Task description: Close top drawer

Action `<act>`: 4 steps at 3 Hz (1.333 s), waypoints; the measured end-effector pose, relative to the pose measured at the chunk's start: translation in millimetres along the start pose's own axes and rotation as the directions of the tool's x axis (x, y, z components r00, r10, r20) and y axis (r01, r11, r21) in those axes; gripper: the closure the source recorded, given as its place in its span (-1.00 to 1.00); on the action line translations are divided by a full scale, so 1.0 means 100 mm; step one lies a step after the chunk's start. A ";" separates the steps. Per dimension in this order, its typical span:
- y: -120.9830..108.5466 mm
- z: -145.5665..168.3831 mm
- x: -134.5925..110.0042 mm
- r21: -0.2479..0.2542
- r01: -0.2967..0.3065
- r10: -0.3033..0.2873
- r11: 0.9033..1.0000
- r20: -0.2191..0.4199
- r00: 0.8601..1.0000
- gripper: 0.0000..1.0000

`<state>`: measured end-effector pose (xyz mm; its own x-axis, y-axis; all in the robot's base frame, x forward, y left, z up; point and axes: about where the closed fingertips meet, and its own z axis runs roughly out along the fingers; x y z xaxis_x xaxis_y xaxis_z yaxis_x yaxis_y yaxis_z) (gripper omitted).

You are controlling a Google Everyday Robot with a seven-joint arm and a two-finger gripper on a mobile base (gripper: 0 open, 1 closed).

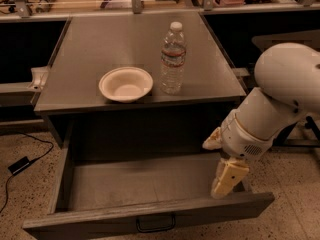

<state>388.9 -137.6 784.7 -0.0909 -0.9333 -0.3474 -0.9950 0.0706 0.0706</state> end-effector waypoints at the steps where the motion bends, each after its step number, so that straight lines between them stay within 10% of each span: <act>1: 0.18 -0.01 -0.03 0.006 -0.011 0.011 1.000 0.009 1.000 -0.05; 3: 0.71 -0.14 0.03 0.056 0.014 -0.012 0.998 -0.035 0.999 0.88; 4: 0.77 -0.15 0.04 0.063 0.021 -0.018 0.998 -0.046 0.999 1.00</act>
Offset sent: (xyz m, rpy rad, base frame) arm -0.0782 -0.0058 0.0256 -0.0011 -0.0255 -0.0455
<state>313.1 -141.0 803.1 -0.0705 -0.9496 -0.3054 -0.9973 0.0729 0.0037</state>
